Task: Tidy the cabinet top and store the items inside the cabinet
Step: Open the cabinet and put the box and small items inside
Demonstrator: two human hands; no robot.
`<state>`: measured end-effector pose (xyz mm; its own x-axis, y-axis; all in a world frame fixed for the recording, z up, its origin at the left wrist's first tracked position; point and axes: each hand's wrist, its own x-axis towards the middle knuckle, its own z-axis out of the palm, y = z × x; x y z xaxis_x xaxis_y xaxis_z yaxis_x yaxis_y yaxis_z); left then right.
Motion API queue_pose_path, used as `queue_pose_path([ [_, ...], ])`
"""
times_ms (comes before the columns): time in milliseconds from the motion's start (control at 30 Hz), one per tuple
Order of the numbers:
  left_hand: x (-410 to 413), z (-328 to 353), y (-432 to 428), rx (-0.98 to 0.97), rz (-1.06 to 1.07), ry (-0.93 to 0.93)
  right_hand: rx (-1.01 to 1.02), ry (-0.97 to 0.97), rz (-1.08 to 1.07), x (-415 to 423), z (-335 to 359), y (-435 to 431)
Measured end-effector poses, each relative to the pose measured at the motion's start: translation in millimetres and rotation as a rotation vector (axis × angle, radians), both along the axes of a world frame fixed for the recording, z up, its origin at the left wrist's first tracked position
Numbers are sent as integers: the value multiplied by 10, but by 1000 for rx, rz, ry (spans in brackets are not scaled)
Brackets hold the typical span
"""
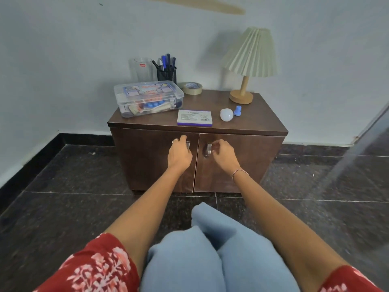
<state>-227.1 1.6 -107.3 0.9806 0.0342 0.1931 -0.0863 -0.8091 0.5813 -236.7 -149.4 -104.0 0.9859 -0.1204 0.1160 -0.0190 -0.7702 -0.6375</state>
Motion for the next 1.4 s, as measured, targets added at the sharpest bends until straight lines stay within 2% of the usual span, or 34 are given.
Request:
queue_pose_path([
  [100,88,-99,-106,-44,20,30,179,126,-96,161,-77,-32],
  [200,141,-267,-182,-118,37,6,380,192,-90,255,-241,32],
  [300,173,-386,-210,-79,56,-78,566,122,-84,291,-392,168],
  [367,168,-425,-197,-50,67,-130,546,29,-122,278,-453,234],
  [500,24,-505,-156,-6,78,-218,434,-157,-96,83,-580,280],
  [600,-138,-542,-88,-11,98,-233,322,-207,-62,-169,-615,275],
  [767,-299,-476,27,83,142,-280,-13,-238,-139,-407,-588,177],
  [833,-321,-432,46,129,148,-255,-121,-228,-170,-411,-518,142],
  [967,-369,-348,2,199,171,-200,-463,-290,-245,-349,-308,156],
  [1033,-397,-294,13,293,210,-206,-612,-322,-213,-323,-208,197],
  [1100,-412,-250,45,431,209,-298,-716,-309,-106,-334,-155,202],
  [1200,-377,-126,120,664,17,-373,-763,-314,30,-410,-81,185],
  [1300,-419,124,179,844,-219,-215,-830,-151,176,-528,80,163],
  [1400,-565,399,179,1087,-379,-45,-1104,35,306,-696,227,242],
])
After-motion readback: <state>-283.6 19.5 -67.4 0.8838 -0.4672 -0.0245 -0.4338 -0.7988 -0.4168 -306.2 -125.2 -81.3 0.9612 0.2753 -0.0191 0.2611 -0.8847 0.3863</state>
